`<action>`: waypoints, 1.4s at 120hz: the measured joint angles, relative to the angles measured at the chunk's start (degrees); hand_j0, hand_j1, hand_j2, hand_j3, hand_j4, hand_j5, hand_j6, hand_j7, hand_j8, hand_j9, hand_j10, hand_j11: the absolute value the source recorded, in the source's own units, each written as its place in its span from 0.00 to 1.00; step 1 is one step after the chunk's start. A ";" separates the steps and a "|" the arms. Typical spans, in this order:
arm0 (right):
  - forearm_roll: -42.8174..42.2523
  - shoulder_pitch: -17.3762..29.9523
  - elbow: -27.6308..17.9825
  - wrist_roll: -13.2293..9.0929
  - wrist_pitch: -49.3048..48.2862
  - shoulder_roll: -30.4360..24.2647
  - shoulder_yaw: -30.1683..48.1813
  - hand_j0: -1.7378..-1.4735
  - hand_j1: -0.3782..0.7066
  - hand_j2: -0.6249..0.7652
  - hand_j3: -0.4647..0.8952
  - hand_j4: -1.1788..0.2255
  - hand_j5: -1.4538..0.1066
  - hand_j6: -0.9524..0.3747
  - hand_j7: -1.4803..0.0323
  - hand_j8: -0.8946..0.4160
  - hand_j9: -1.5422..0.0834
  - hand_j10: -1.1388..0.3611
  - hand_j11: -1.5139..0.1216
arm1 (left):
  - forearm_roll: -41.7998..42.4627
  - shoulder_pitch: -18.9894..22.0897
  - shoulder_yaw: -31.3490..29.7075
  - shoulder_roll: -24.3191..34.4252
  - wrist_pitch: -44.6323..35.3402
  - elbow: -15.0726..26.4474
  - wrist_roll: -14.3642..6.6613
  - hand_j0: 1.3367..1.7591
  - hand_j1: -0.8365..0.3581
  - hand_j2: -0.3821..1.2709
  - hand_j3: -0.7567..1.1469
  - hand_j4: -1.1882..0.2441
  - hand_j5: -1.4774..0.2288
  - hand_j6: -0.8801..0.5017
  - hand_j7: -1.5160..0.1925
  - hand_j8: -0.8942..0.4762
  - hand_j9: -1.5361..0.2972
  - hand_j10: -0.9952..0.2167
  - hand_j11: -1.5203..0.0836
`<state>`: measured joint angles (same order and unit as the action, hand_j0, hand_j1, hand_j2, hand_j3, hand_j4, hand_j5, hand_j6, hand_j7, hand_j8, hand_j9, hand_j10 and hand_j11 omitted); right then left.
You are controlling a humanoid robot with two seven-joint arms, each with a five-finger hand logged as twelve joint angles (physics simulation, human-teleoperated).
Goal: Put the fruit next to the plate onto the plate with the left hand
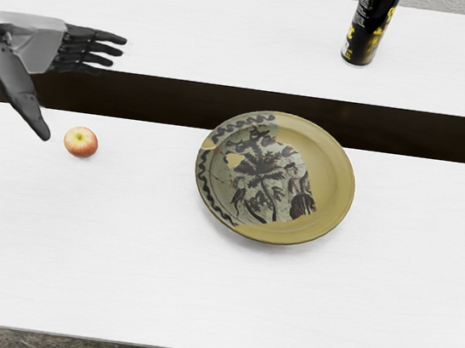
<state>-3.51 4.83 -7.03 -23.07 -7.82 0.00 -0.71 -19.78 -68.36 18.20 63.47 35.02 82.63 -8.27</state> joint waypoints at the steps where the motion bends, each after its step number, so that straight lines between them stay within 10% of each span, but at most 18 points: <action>1: 0.00 0.01 0.00 0.00 0.00 0.00 0.00 0.30 0.03 0.45 0.34 0.84 0.93 0.72 0.98 0.68 0.95 0.76 0.93 | 0.00 0.00 0.00 0.03 0.00 0.00 0.00 0.76 0.98 0.23 0.40 0.81 0.85 0.62 0.87 0.64 0.83 0.80 0.93; 19: 0.00 0.38 0.00 -0.03 0.00 0.00 0.12 0.30 0.03 0.45 0.34 0.84 0.93 0.72 0.98 0.68 0.95 0.76 0.93 | 0.04 -0.04 0.13 -0.02 0.00 0.02 -0.62 0.76 0.98 0.23 0.40 0.81 0.85 0.62 0.87 0.64 0.83 0.80 0.93; 40: 0.00 0.50 0.00 -0.04 0.00 0.00 0.17 0.30 0.03 0.45 0.34 0.84 0.93 0.72 0.98 0.68 0.95 0.76 0.93 | -8.83 -7.55 1.01 -2.82 0.00 1.44 -11.18 0.76 0.98 0.23 0.40 0.81 0.85 0.62 0.87 0.64 0.83 0.80 0.93; 73: 0.00 0.51 0.01 -0.04 0.00 0.00 0.18 0.30 0.03 0.45 0.34 0.84 0.93 0.72 0.98 0.68 0.95 0.76 0.93 | -24.27 -7.68 1.34 -10.03 -1.41 5.74 -24.66 0.76 0.97 0.23 0.40 0.81 0.85 0.62 0.87 0.63 0.82 0.80 0.93; 120: 0.00 0.53 0.08 -0.04 0.00 0.00 0.10 0.30 0.03 0.45 0.34 0.84 0.93 0.72 0.98 0.68 0.95 0.76 0.93 | -47.18 3.10 -1.91 -16.79 -21.83 7.55 -26.68 0.76 0.96 0.24 0.40 0.80 0.84 0.61 0.86 0.62 0.81 0.79 0.92; 168: 0.00 0.45 0.01 -0.04 -0.02 0.00 0.10 0.30 0.03 0.45 0.34 0.84 0.93 0.72 0.98 0.68 0.95 0.76 0.93 | -56.45 3.78 -12.14 -20.18 -34.13 5.55 -26.73 0.76 0.82 0.25 0.40 0.70 0.73 0.51 0.76 0.52 0.72 0.67 0.81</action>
<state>-3.51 5.28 -7.02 -23.11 -7.84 0.00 -0.61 -76.23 -64.58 6.06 43.29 0.89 88.18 -35.00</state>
